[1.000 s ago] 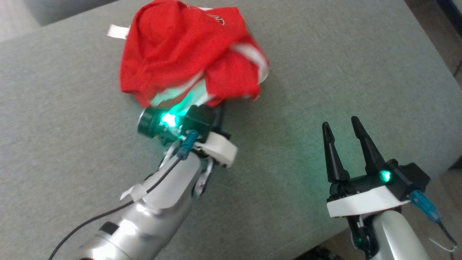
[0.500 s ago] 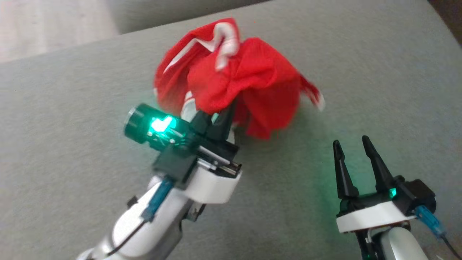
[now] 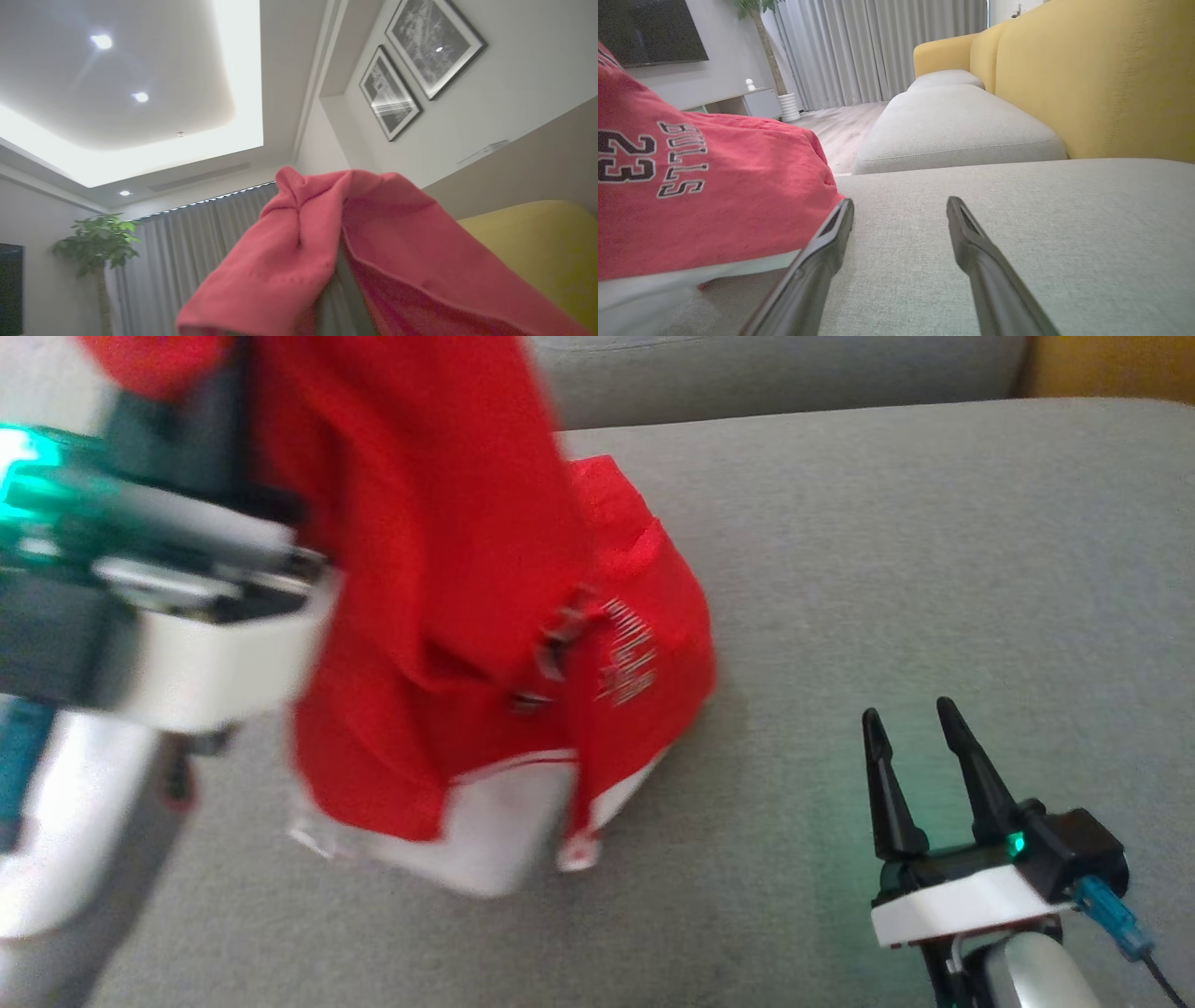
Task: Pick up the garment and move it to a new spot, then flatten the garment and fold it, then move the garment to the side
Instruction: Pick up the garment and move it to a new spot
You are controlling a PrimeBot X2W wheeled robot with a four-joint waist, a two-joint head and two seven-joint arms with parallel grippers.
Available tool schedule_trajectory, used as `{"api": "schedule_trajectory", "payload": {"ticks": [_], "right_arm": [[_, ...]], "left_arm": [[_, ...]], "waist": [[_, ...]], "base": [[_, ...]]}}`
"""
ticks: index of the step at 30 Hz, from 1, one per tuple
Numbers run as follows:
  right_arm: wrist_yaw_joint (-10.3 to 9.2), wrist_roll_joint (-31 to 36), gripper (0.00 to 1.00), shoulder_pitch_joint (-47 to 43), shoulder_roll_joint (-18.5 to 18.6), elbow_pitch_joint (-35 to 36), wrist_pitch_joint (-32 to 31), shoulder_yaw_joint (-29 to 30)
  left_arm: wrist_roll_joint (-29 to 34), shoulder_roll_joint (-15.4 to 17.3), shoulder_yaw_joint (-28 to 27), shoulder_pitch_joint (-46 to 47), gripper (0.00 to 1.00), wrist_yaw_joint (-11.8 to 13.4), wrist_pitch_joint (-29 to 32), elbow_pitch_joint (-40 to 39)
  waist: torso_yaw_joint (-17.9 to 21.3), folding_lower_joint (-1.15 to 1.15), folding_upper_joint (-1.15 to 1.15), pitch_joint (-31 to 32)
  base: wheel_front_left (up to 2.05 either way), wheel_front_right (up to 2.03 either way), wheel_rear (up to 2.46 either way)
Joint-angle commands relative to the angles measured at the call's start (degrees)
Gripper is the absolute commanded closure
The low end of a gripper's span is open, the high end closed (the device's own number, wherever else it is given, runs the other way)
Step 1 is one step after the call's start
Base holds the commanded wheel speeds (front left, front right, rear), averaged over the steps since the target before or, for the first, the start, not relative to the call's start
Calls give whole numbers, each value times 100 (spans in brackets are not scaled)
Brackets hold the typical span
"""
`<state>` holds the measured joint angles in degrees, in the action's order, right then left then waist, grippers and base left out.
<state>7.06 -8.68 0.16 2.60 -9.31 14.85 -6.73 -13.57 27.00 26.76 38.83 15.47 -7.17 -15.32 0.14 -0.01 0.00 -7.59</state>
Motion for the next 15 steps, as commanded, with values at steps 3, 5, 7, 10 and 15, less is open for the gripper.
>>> {"api": "schedule_trajectory", "payload": {"ticks": [3, 5, 7, 10, 15], "right_arm": [[43, 56, 0, 10, 28, 145, 15, -126], [43, 107, 0, 39, 28, 142, 15, -128], [43, 137, 0, 79, 28, 155, 15, -96], [43, 183, 0, 128, 28, 159, 15, -86], [43, 294, 0, 237, 28, 145, 15, -103]], "left_arm": [[-235, 610, -828, 189, 100, 60, 56, 26], [-275, 846, -1091, 118, 100, 85, -5, 234], [-267, 1084, -1328, 9, 100, 136, -57, 493], [-300, 1263, -1596, -119, 100, 231, -149, 772], [-566, 1410, -2294, -588, 100, 523, -479, 1312]], "waist": [[-312, 1, 0, -145], [-397, 1, 0, -219], [-468, 1, 0, -289], [-532, 1, 0, -369], [-608, 1, 0, -512]], "base": [[0, 0, 0], [0, 0, 0], [0, 0, 0], [0, 0, 0], [0, 0, 0]]}}
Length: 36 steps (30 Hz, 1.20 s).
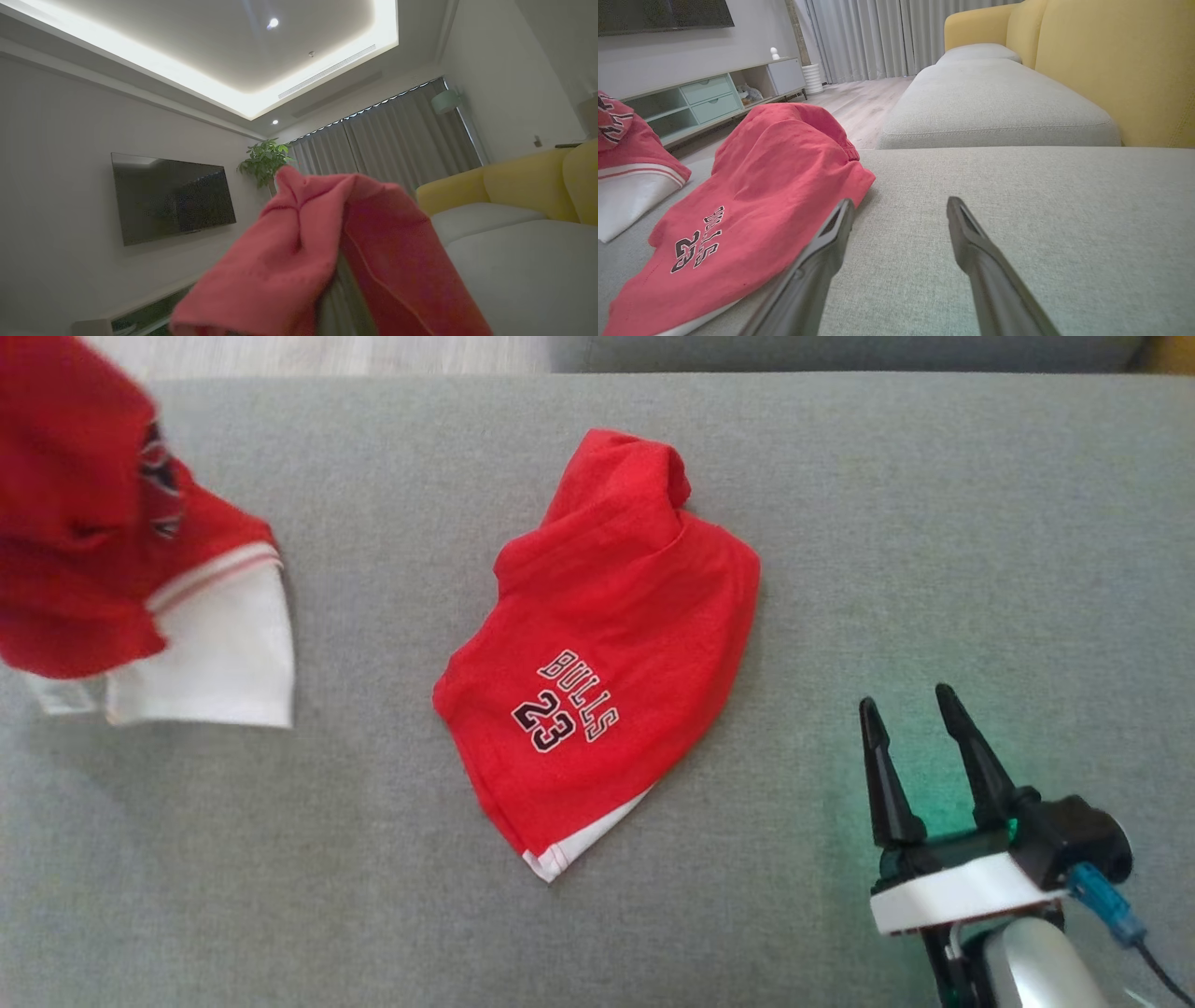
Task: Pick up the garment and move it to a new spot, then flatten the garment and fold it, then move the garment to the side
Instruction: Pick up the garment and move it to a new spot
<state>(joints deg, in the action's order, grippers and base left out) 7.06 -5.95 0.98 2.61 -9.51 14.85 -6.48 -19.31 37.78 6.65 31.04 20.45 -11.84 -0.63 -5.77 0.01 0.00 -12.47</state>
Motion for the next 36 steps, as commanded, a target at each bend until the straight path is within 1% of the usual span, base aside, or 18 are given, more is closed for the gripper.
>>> {"api": "schedule_trajectory", "payload": {"ticks": [1, 4, 7, 11, 14, 15, 16, 18, 20, 24, 27, 29, 31, 34, 36], "right_arm": [[43, 29, 0, 167, 27, 165, 15, -124], [43, 47, 0, 158, 27, 146, 15, -142], [43, 90, 0, 146, 27, 116, 15, -226], [43, 152, 0, 145, 27, 86, 15, -282], [43, 204, 0, 174, 27, 68, 15, -333], [43, 225, 0, 196, 27, 74, 15, -338], [43, 235, 0, 216, 27, 91, 15, -324], [43, 244, 0, 243, 27, 113, 15, -271], [43, 247, 0, 247, 27, 114, 15, -238], [43, 217, 0, 190, 27, 121, 15, -169], [43, 132, 0, 85, 27, 131, 15, -131], [43, 88, 0, 6, 27, 155, 15, -128], [43, 61, 0, -72, 27, 199, 15, -115], [43, 93, 0, -195, 27, 257, 15, -99], [43, 109, 0, -314, 27, 286, 15, -59]], "left_arm": [[-51, 326, -394, 57, 100, 61, -68, -91], [-235, 180, -594, -329, 100, 110, -181, 87], [-468, -140, -658, -635, 100, 52, -254, 455], [-853, -708, -621, -800, 100, -198, -294, 1441], [-1015, -1065, -725, -770, 100, -319, -310, 2253], [-1066, -1195, -810, -745, 35, -376, -311, 2413], [-1059, -1308, -874, -731, 0, -448, -312, 2506], [-955, -1529, -961, -734, 0, -651, -314, 2510], [-799, -1735, -1038, -785, 0, -907, -314, 2360], [-390, -2222, -1240, -1077, 0, -1296, -315, 1670], [-103, -2684, -1313, -1461, 0, -1588, -315, 1122], [77, -2997, -1362, -1768, 0, -1715, -315, 818], [286, -3210, -1335, -2084, 0, -1856, -315, 531], [519, -3410, -1203, -2582, 0, -2040, -315, 115], [641, -3466, -1096, -2934, 0, -2037, -315, -104]], "waist": [[-26, -1, 0, -42], [-74, -1, 0, -110], [-125, -1, 0, -196], [-222, -1, 0, -269], [-245, -1, 0, -282], [-242, -1, 0, -282], [-237, -1, 0, -284], [-227, -1, 0, -277], [-199, -1, 0, -237], [-99, -1, 0, -72], [24, -1, 0, 190], [139, -1, 0, 411], [256, -1, 0, 604], [445, -1, 0, 938], [533, -1, 0, 1110]], "base": [[0, 0, 0], [0, 0, 0], [0, 0, 0], [0, 0, 0], [0, 0, 0], [0, 0, 0], [0, 0, 0], [0, 0, 0], [0, 0, 0], [0, 0, 0], [0, 0, 0], [0, 0, 0], [0, 0, 0], [0, 0, 0], [0, 0, 0]]}}
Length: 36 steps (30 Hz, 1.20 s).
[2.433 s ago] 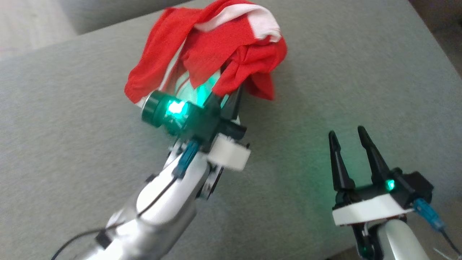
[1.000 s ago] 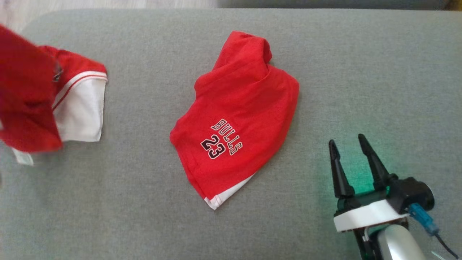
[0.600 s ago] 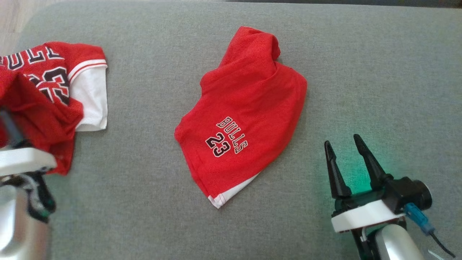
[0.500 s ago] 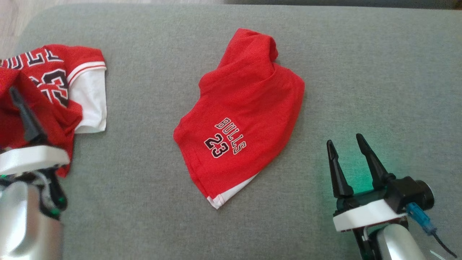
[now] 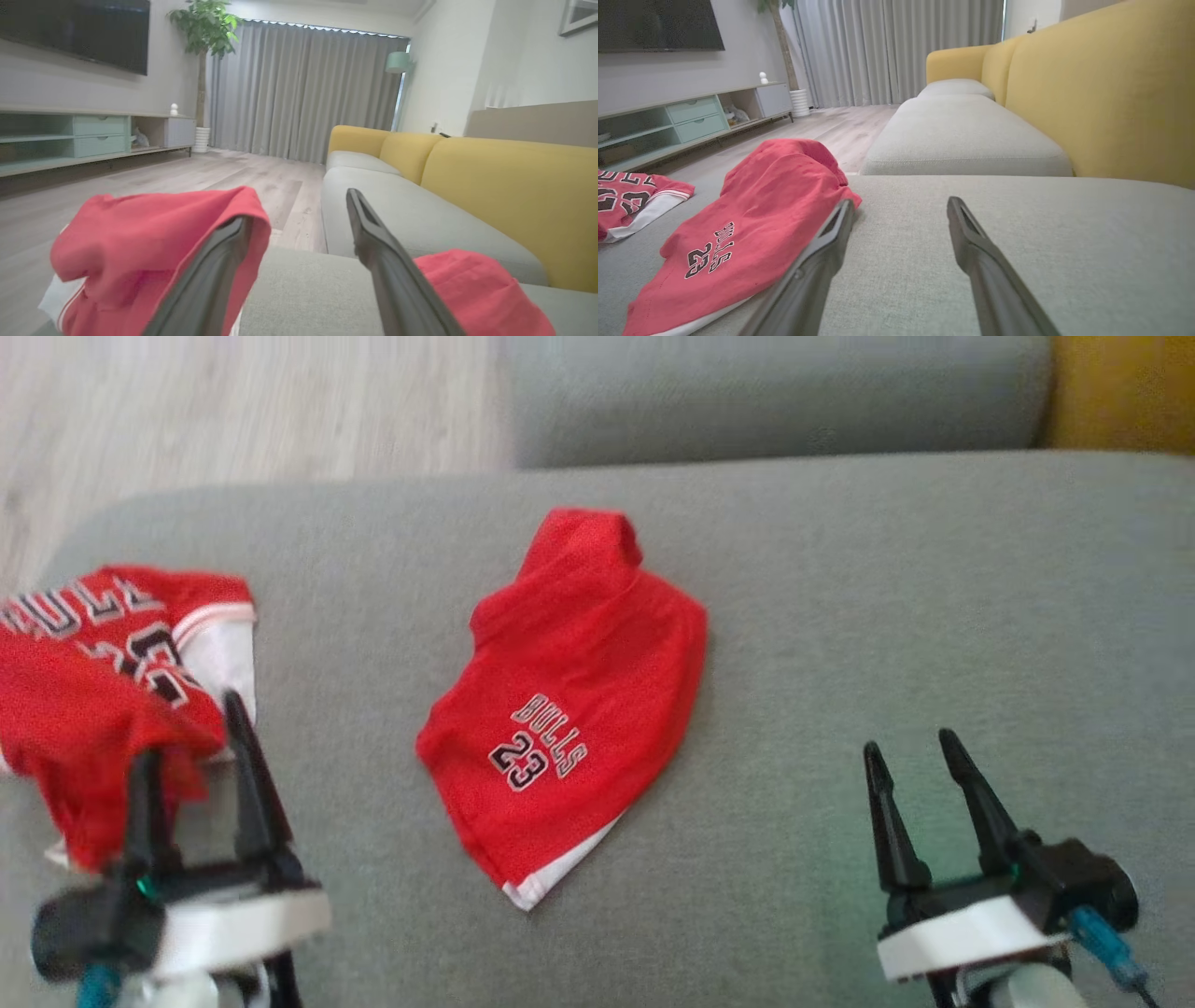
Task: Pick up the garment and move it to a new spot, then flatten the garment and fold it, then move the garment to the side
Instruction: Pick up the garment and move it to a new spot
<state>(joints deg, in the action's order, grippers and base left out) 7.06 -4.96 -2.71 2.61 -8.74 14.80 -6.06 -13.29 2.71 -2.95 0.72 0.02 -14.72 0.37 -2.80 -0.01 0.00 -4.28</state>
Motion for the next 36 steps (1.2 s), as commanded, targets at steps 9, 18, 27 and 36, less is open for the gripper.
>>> {"api": "schedule_trajectory", "payload": {"ticks": [9, 18, 27, 36], "right_arm": [[43, 82, 0, -356, 27, 271, 20, -52], [43, 42, 0, -796, 27, 233, 20, 43], [43, -165, 0, -776, 27, 264, 20, 107], [43, -168, 0, -717, 27, 218, 20, 119]], "left_arm": [[446, 19, 909, -920, 0, 497, -28, -189], [533, 18, 1399, -1446, 0, 1022, -28, 418], [677, 106, 290, -1364, 0, 1653, -28, 509], [764, 572, -1245, -1228, 0, 1824, -28, 206]], "waist": [[455, 1, 0, 712], [476, 1, 0, 929], [347, 1, 0, 809], [152, 1, 0, 649]], "base": [[0, 0, 0], [0, 0, 0], [0, 0, 0], [0, 0, 0]]}}
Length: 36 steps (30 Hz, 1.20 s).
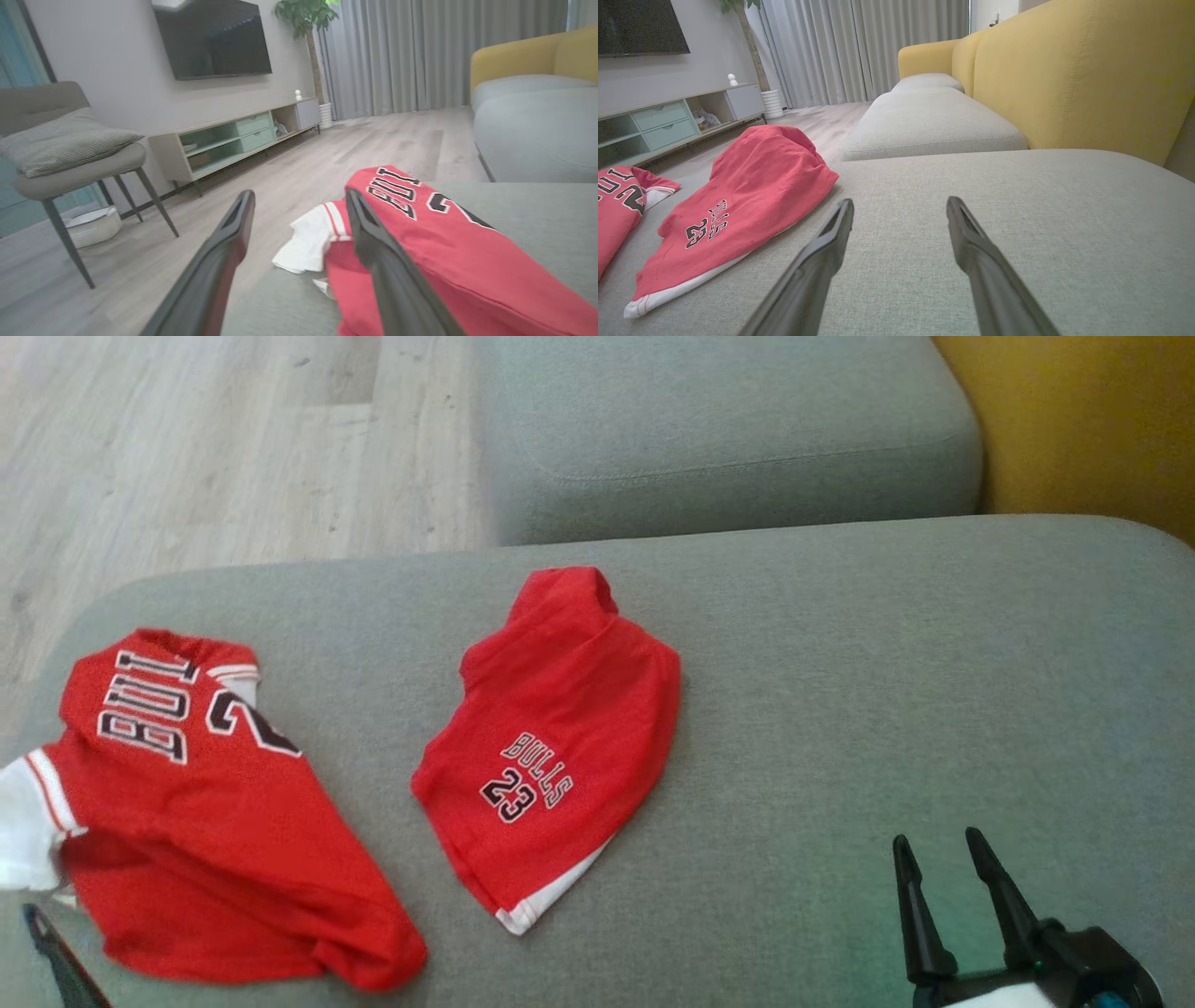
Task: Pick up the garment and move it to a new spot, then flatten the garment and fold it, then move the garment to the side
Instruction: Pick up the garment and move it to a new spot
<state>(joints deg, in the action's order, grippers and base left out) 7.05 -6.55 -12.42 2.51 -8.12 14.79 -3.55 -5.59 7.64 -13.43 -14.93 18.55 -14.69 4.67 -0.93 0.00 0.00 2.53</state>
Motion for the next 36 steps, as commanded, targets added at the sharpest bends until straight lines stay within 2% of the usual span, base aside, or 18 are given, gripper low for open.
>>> {"api": "schedule_trajectory", "payload": {"ticks": [1, 6, 10, 11, 15, 18, 20, 22, 25, 26, 27, 31, 34, 36], "right_arm": [[44, -2, 0, 264, 37, 154, 21, -125], [44, 22, 0, 342, 37, 140, 21, -116], [44, 7, 0, 408, 37, 126, 21, -88], [44, 7, 0, 408, 37, 126, 21, -88], [44, -7, 0, 389, 37, 104, 21, -97], [44, -29, 0, 367, 37, 78, 21, -82], [44, -58, 0, 372, 37, 49, 21, -75], [44, -79, 0, 399, 37, 44, 21, -96], [44, -93, 0, 460, 37, 55, 21, -123], [44, -102, 0, 474, 37, 58, 21, -112], [44, -109, 0, 481, 37, 58, 21, -97], [44, -93, 0, 438, 37, 26, 21, -42], [44, -103, 0, 395, 37, 27, 21, -17], [44, -103, 0, 369, 37, 26, 21, -22]], "left_arm": [[-38, 78, -223, 368, 0, -157, -30, -270], [-116, -199, 292, 421, 0, -1056, -30, -277], [-12, -394, 1022, 430, 0, -1470, -30, 176], [-12, -394, 1022, 430, 0, -1470, -30, 176], [42, -459, 1774, 512, 0, -1631, -30, 966], [-22, -471, 2126, 727, 0, -1633, -30, 1560], [-212, -473, 2242, 910, 0, -1533, -30, 1946], [-218, -474, 2259, 1117, 0, -1313, -30, 2333], [-215, -475, 2176, 1403, 0, -1119, -30, 2576], [-227, -475, 2150, 1468, 55, -1115, -30, 2580], [-224, -475, 2122, 1508, 100, -1104, -30, 2560], [-54, -340, 1993, 1492, 100, -1011, -30, 2208], [92, -86, 1702, 1312, 100, -759, -30, 1582], [181, 200, 1399, 1164, 100, -570, -30, 1129]], "waist": [[-53, 0, 0, -52], [-63, 0, 0, -153], [4, 0, 0, -204], [4, 0, 0, -204], [79, 0, 0, -235], [119, 0, 0, -277], [134, 0, 0, -315], [166, 0, 0, -358], [191, 0, 0, -440], [179, 0, 0, -458], [163, 0, 0, -466], [29, 0, 0, -459], [-108, 0, 0, -434], [-208, 0, 0, -406]], "base": [[0, 0, 0], [0, 0, 0], [0, 0, 0], [0, 0, 0], [0, 0, 0], [0, 0, 0], [0, 0, 0], [0, 0, 0], [0, 0, 0], [0, 0, 0], [0, 0, 0], [0, 0, 0], [0, 0, 0], [0, 0, 0]]}}
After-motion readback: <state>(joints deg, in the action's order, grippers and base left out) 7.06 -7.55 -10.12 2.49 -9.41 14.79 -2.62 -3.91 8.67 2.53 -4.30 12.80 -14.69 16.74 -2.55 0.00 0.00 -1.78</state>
